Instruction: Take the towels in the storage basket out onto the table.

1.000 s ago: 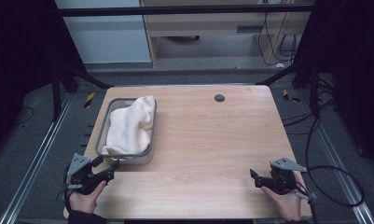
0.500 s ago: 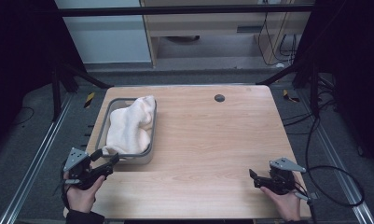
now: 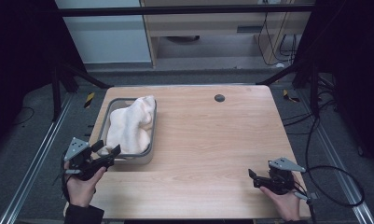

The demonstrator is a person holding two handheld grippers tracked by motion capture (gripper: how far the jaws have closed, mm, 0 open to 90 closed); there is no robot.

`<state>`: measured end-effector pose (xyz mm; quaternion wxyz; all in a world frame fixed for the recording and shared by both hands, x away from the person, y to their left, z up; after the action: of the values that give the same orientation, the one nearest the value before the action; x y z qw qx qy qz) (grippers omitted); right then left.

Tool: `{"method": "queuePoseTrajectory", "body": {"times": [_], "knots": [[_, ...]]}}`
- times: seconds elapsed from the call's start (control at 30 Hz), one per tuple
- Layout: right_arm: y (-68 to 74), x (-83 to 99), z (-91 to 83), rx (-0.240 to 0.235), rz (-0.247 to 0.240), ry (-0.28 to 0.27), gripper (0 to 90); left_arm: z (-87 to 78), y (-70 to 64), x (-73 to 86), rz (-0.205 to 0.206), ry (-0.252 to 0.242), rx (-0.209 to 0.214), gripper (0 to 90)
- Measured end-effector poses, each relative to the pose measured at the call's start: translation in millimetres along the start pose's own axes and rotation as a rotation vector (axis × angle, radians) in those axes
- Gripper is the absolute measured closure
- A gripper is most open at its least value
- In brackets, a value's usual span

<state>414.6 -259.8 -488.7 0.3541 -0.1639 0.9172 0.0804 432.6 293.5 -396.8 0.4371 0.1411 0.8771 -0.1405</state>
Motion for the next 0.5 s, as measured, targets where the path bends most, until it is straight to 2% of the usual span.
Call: {"method": "queuePoseTrajectory", "body": {"times": [0.17, 0.5], "knots": [[-0.3, 0.2, -0.6, 0.005, 0.002, 0.001, 15.3, 2.9, 1.5, -8.9, 0.008, 0.01, 0.003, 26.6], [0.9, 0.4, -0.8, -0.001, 0.005, 0.0, 15.4, 6.7, 7.1, -23.3, -0.001, 0.006, 0.009, 26.2]]}}
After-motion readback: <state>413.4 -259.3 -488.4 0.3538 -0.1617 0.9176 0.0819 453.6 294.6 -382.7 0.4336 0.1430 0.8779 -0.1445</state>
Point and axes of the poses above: each handheld gripper's, and its own axes: z roughly forward along the jaws, x roughly out of its underside, y roughly to its left, the point moved 1 cm from there along z, roughly forward along the jaws, and after that the axes turned 12 degrees about y, right-handed, at the moved point
